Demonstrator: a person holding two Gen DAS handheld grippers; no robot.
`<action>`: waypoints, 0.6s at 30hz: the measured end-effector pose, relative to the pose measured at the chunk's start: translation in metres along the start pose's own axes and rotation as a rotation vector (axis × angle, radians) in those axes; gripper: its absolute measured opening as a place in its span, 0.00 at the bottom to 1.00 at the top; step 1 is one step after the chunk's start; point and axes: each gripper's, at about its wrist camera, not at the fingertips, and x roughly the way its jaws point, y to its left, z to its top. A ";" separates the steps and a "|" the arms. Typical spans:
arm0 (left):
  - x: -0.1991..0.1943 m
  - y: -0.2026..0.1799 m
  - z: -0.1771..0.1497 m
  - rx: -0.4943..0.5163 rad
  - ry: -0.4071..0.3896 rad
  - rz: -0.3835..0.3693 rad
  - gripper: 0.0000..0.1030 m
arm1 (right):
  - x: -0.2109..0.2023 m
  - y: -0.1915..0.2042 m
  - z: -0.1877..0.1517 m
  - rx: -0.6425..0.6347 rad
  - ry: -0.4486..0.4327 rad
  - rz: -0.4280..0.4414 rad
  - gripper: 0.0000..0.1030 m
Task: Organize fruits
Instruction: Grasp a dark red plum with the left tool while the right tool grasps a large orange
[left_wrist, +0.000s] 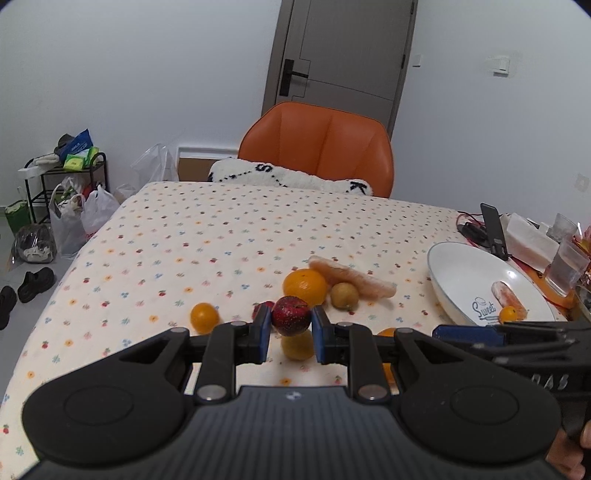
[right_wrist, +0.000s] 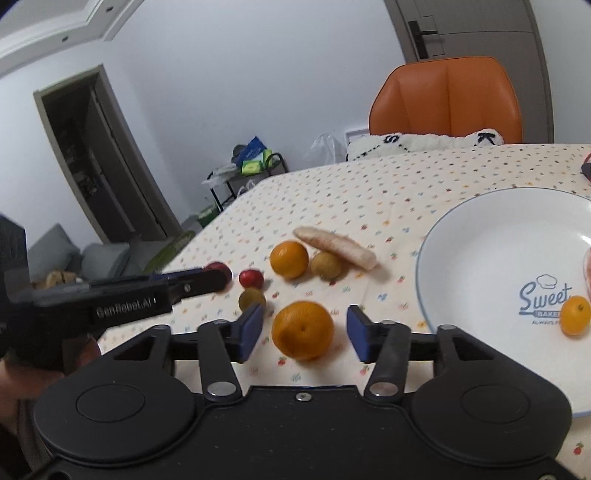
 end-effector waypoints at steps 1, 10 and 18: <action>-0.001 0.001 0.000 -0.001 -0.002 0.000 0.21 | 0.003 0.001 -0.001 -0.007 0.006 -0.010 0.51; -0.005 0.004 -0.001 -0.006 -0.008 -0.009 0.21 | 0.023 0.005 -0.002 -0.016 0.024 -0.030 0.57; -0.004 -0.004 0.004 0.006 -0.012 -0.028 0.21 | 0.021 0.007 -0.003 -0.021 0.013 -0.003 0.38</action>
